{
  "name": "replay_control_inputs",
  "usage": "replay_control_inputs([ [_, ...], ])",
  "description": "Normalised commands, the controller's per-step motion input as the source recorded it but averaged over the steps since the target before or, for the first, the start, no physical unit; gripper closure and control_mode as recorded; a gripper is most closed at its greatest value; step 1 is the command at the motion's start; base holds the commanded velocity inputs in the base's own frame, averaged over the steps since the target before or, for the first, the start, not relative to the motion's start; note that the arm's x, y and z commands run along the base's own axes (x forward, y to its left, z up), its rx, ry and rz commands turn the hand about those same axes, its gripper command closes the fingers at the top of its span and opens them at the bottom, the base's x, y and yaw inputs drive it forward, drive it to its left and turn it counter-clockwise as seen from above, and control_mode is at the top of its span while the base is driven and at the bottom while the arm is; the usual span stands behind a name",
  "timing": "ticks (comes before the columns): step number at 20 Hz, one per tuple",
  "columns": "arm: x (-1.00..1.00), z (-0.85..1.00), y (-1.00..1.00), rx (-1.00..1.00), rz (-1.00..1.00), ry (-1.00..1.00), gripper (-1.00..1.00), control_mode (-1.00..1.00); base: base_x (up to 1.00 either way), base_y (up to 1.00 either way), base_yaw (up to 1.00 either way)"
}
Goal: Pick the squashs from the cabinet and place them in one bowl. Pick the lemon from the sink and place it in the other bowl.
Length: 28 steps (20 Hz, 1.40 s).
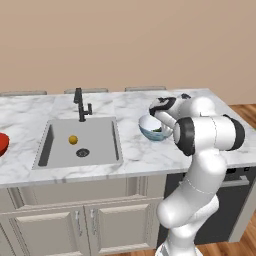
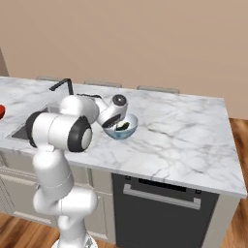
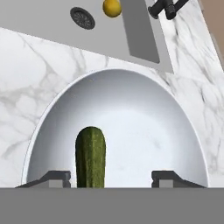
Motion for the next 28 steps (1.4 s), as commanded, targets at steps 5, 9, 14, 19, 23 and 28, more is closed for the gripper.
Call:
replay_control_inputs([
  [5, 0.26, 0.01, -0.06, -0.01, 0.01, 0.00, -1.00, -1.00, 0.00, 0.00, 0.00],
  [9, 0.00, 0.44, 0.00, 0.00, 0.03, -0.04, -1.00, -1.00, 0.00, 0.00, 0.00],
  [14, -0.12, 0.41, 0.00, 0.00, -0.01, -0.09, -1.00, -1.00, 0.00, 0.00, 0.00],
  [19, -0.18, 0.27, 0.08, -0.01, -0.13, -0.13, -1.00, -1.00, 0.00, 0.00, 0.00],
  [23, -0.29, 0.07, 0.08, 0.00, -0.28, -0.11, -1.00, -1.00, 0.00, 0.00, 0.00],
  [28, -0.34, 0.00, 0.02, 0.10, -0.48, -0.07, -1.00, -1.00, 0.00, 0.00, 0.00],
])
